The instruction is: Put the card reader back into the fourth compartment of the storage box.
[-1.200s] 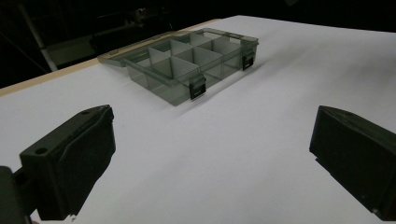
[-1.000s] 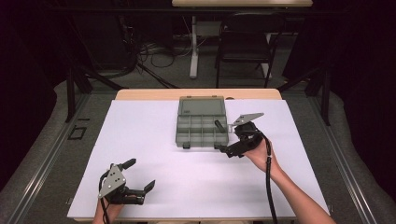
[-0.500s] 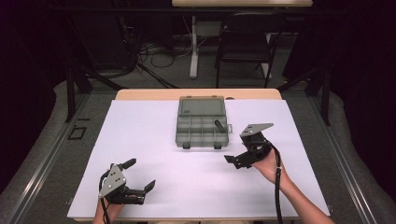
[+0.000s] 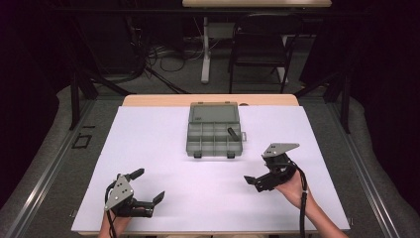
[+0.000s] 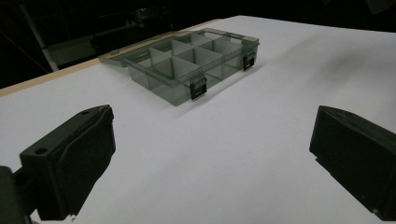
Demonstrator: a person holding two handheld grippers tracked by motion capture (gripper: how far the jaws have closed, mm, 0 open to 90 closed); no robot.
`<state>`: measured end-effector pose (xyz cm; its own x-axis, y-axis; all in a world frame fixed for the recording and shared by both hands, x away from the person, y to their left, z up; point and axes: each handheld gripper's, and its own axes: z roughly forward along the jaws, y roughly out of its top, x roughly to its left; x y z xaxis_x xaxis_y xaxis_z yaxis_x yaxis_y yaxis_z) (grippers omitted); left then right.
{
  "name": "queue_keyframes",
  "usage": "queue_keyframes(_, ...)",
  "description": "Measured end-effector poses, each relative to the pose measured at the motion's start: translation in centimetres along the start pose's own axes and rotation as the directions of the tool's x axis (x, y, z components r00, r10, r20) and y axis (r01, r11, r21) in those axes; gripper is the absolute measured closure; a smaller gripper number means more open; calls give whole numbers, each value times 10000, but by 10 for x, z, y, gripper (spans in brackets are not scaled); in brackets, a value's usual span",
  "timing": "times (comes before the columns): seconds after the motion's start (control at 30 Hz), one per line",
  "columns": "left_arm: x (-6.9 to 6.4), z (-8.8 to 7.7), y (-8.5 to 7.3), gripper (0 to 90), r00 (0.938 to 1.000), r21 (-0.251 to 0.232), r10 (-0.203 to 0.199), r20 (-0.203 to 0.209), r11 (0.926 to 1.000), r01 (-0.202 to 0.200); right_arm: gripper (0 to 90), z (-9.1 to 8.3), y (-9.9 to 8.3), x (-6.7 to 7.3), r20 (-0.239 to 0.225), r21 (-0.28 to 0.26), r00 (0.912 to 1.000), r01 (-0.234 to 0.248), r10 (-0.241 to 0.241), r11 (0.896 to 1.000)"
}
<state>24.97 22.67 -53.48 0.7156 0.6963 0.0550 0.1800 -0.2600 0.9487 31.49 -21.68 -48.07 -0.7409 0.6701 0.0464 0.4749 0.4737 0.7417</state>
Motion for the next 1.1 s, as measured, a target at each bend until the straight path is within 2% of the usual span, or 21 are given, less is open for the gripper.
queue_keyframes(0.13, 0, 0, 0, 3, 10000, 16, 13, -18, 10000, -13, 0, -3, -7, 1, 29, 23, 10000, 71, -71, 10000)
queue_keyframes(0.6, 0, 0, 0, 3, 10000, 34, 15, -1, 10000, -15, 2, -18, -41, 7, 527, -451, 9985, -130, 154, 9989)
queue_keyframes(0.8, 0, 0, 0, 3, 10000, 27, 9, -6, 10000, -9, 2, -22, -54, 9, 632, -467, 9974, -317, 347, 9984)
queue_keyframes(1.1, 0, 1, 0, 2, 10000, 82, -2, -14, 10000, 3, 0, -27, -63, 9, 750, -816, 9966, -280, 341, 9963)
